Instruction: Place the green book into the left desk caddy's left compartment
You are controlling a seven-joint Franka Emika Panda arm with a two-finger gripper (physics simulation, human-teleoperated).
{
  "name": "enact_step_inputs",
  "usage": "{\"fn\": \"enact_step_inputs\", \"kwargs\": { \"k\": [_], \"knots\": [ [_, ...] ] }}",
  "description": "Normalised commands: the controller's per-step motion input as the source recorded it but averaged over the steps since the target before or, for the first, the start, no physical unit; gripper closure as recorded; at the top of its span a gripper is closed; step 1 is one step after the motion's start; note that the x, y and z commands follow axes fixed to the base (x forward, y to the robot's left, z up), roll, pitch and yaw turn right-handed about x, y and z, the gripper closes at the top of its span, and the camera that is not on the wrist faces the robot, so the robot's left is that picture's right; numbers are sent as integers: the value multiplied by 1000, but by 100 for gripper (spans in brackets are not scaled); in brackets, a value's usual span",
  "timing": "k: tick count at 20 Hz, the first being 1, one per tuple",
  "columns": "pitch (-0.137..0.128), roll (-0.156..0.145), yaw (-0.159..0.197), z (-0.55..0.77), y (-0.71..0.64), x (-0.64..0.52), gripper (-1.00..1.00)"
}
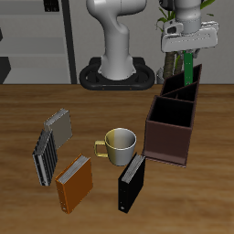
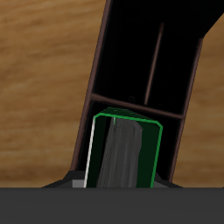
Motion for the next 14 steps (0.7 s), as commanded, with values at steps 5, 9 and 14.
{"fn": "enact_step_inputs", "kwargs": {
  "k": [5, 9, 14],
  "knots": [
    [-1, 38, 5, -23, 149, -32, 100],
    [45, 57, 14, -166, 208, 32, 100],
    [24, 39, 7, -118, 136, -18, 100]
  ]
}}
